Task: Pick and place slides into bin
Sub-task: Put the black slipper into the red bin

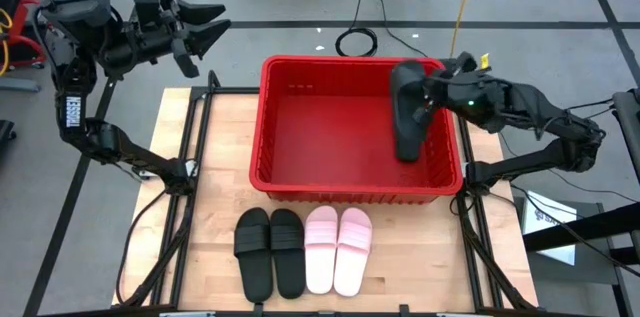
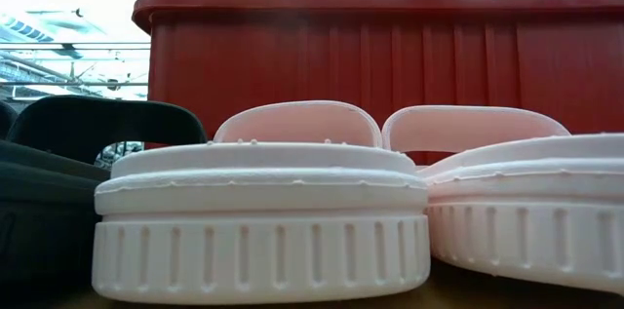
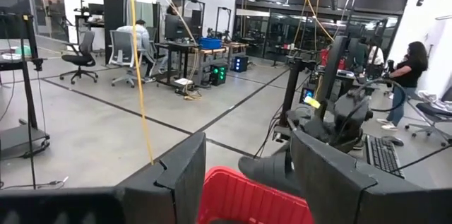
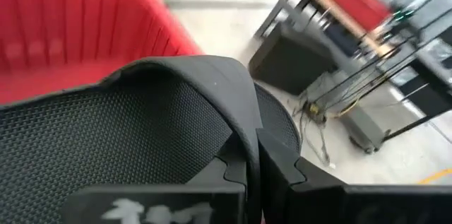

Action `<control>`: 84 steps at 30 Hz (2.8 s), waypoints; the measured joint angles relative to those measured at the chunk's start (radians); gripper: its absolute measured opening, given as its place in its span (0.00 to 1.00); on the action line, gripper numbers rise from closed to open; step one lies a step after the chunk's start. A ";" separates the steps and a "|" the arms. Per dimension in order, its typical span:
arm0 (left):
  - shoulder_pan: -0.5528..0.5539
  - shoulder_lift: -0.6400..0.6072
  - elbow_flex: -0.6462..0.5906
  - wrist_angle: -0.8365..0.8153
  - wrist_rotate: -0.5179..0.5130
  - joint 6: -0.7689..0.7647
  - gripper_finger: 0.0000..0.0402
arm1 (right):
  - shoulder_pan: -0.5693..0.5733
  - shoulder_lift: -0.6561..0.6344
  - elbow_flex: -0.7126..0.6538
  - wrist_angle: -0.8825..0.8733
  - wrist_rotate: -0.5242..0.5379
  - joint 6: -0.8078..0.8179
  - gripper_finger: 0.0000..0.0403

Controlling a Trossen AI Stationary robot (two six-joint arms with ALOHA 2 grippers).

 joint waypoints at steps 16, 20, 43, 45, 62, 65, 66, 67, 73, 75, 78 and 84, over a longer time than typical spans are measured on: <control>0.000 0.000 0.000 -0.018 0.000 -0.015 0.51 | -0.070 -0.080 -0.424 0.110 -0.211 0.004 0.01; 0.000 0.000 0.000 -0.018 0.000 -0.016 0.51 | -0.083 -0.105 -0.522 0.128 -0.259 0.013 0.01; 0.000 0.000 0.000 -0.024 0.001 -0.054 0.51 | -0.223 -0.179 -0.783 0.205 -0.383 -0.031 0.01; 0.000 0.000 0.000 -0.024 0.001 -0.055 0.51 | -0.247 -0.170 -0.786 0.202 -0.388 -0.040 0.01; 0.000 0.000 0.000 -0.029 0.001 -0.064 0.51 | -0.337 -0.101 -0.806 0.245 -0.430 -0.170 0.02; 0.000 0.000 0.000 -0.037 0.001 -0.065 0.51 | -0.337 -0.102 -0.806 0.242 -0.431 -0.183 0.04; 0.000 0.000 0.000 -0.043 0.001 -0.065 0.51 | -0.337 -0.102 -0.806 0.241 -0.431 -0.183 0.05; 0.000 0.000 0.000 -0.049 0.001 -0.068 0.51 | -0.337 -0.102 -0.806 0.240 -0.432 -0.183 0.06; 0.000 0.000 0.000 -0.080 0.001 -0.081 0.51 | -0.336 -0.102 -0.806 0.215 -0.436 -0.182 0.13; 0.000 0.000 0.000 -0.085 0.002 -0.086 0.51 | -0.336 -0.102 -0.806 0.211 -0.436 -0.180 0.16; 0.000 0.000 0.000 -0.085 0.002 -0.086 0.51 | -0.336 -0.101 -0.806 0.210 -0.424 -0.174 0.21; 0.000 0.000 0.000 -0.084 0.002 -0.081 0.51 | -0.336 -0.100 -0.808 0.200 -0.393 -0.159 0.31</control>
